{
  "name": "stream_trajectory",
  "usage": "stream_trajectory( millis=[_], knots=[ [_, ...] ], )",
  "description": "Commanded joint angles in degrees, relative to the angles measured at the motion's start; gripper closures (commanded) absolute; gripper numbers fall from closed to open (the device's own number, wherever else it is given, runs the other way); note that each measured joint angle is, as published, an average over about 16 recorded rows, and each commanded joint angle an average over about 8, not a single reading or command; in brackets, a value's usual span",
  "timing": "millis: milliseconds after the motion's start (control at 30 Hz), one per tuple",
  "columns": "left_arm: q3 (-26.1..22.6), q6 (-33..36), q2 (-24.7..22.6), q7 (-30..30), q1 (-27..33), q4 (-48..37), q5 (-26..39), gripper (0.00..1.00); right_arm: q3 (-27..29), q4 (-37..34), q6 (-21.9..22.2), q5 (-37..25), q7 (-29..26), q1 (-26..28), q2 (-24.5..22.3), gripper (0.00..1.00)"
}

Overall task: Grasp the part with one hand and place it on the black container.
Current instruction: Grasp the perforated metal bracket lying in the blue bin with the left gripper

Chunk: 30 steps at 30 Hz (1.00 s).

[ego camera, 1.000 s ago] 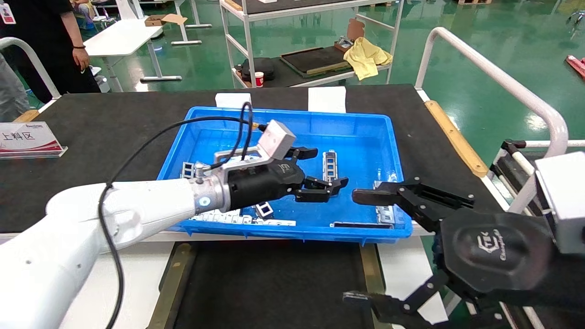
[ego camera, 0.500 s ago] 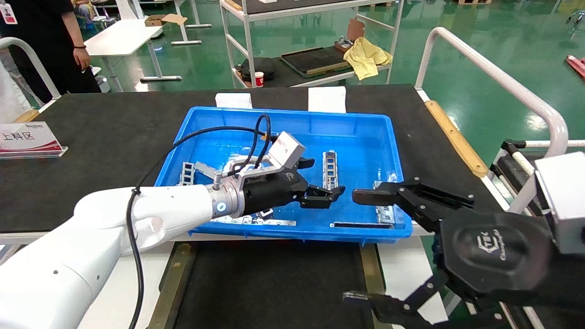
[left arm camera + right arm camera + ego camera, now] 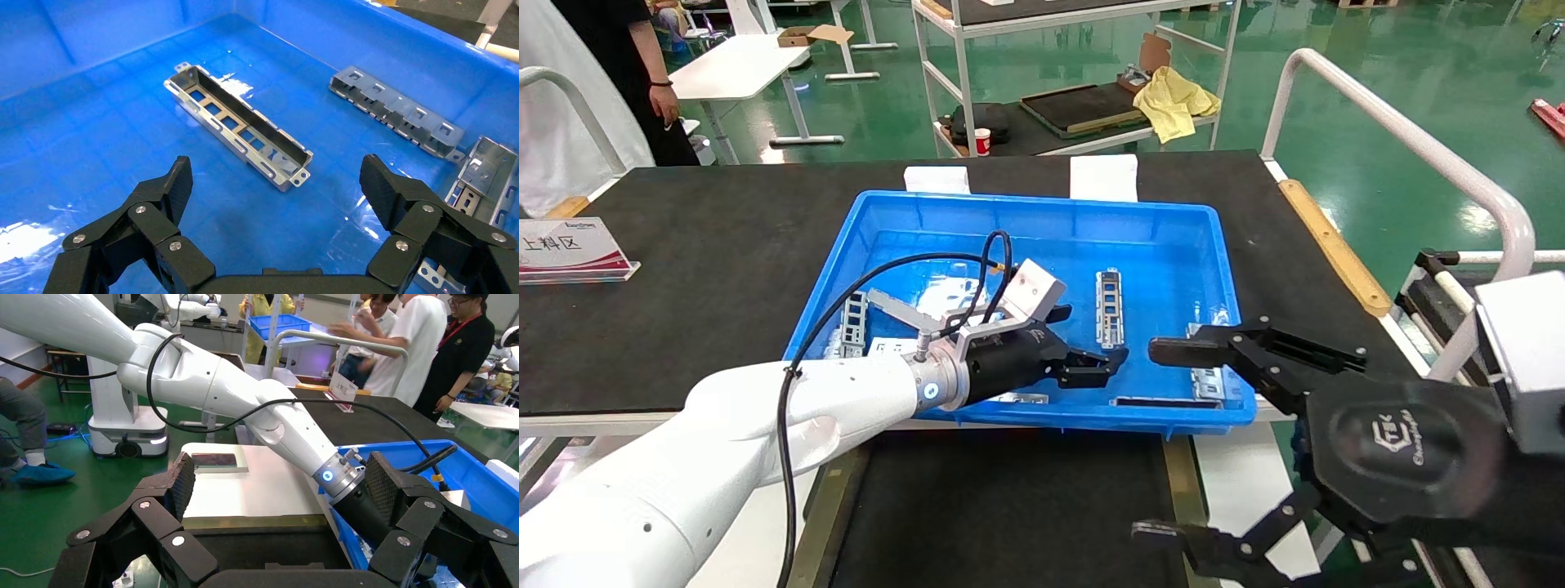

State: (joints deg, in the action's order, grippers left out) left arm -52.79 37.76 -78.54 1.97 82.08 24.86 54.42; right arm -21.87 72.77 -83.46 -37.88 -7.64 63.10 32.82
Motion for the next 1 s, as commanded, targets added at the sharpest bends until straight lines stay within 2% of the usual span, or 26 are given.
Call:
stream_trajectory(
  millis=[33, 167, 200, 233, 1000],
  knots=[
    [-1.2, -0.9, 0.0, 0.3, -0.2, 0.4, -1.2, 0.34, 0.0, 0.0, 0.0, 0.0, 0.0, 0.0, 0.0, 0.45],
    [-2.8, -2.2, 0.1, 0.0, -0.3, 1.0, -3.7, 0.84, 0.0, 0.0, 0.0, 0.0, 0.0, 0.0, 0.0, 0.95],
    [-3.1, -2.4, 0.1, -0.2, -0.3, 1.2, -4.2, 0.96, 0.0, 0.0, 0.0, 0.0, 0.0, 0.0, 0.0, 1.00],
    [-3.5, -2.7, 0.1, -0.3, -0.4, 1.3, -4.8, 1.00, 0.0, 0.0, 0.0, 0.0, 0.0, 0.0, 0.0, 1.00],
    [-11.6, -6.3, 0.3, -2.5, -0.1, 1.6, -14.1, 1.00, 0.0, 0.0, 0.0, 0.0, 0.0, 0.0, 0.0, 1.00]
  ],
)
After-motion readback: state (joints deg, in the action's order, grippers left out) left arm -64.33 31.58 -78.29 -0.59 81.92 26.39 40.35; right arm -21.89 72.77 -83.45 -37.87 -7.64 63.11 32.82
